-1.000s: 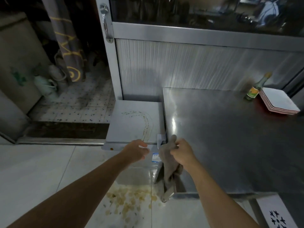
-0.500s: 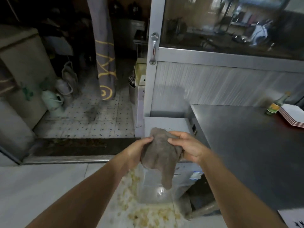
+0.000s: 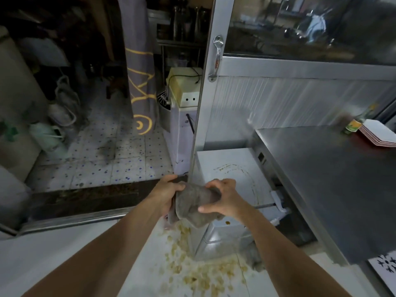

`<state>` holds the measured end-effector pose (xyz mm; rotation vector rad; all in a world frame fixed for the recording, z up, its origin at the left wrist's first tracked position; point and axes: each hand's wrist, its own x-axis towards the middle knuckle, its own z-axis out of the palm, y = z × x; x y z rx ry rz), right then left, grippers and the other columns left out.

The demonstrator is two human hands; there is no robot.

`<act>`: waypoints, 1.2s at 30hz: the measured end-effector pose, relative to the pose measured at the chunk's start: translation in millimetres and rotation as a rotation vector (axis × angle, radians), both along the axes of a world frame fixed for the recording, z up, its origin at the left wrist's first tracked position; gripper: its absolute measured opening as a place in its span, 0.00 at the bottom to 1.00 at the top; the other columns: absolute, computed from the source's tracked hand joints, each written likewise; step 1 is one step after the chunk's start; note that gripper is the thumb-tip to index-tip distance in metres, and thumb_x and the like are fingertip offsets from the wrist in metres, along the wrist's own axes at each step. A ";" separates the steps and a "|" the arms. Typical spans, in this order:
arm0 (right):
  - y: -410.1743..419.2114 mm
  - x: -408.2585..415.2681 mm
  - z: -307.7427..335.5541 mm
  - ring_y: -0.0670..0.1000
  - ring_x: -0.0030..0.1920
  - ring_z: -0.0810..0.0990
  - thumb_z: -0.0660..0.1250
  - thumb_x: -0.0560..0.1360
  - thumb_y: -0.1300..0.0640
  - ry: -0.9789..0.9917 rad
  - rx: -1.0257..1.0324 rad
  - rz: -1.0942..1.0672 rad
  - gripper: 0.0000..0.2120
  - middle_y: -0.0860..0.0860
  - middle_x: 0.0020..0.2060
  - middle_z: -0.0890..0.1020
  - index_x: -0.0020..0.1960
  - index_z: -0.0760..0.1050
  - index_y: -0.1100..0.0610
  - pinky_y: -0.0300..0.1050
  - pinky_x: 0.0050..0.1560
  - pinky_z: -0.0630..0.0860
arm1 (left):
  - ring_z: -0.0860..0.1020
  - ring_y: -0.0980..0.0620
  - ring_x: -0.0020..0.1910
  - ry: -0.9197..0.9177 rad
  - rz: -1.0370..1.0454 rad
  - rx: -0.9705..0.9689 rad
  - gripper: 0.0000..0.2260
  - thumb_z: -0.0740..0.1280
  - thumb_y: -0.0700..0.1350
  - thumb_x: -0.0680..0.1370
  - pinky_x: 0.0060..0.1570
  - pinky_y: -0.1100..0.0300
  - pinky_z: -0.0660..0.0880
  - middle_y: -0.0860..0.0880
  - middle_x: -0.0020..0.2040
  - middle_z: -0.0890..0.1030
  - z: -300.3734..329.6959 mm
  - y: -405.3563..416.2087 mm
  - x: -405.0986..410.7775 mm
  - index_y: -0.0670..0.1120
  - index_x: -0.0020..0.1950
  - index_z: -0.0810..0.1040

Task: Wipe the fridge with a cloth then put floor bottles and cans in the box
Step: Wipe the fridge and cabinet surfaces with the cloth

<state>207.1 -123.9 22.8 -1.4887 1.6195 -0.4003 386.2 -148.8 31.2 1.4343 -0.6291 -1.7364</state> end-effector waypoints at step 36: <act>-241.9 -23.4 -220.6 0.60 0.74 0.56 0.54 0.76 0.52 0.598 -0.378 0.100 0.27 0.56 0.74 0.61 0.74 0.60 0.56 0.59 0.70 0.58 | 0.76 0.49 0.51 -0.857 -0.620 -0.352 0.17 0.67 0.37 0.72 0.54 0.54 0.75 0.49 0.55 0.78 -197.2 -296.4 -52.3 0.49 0.59 0.74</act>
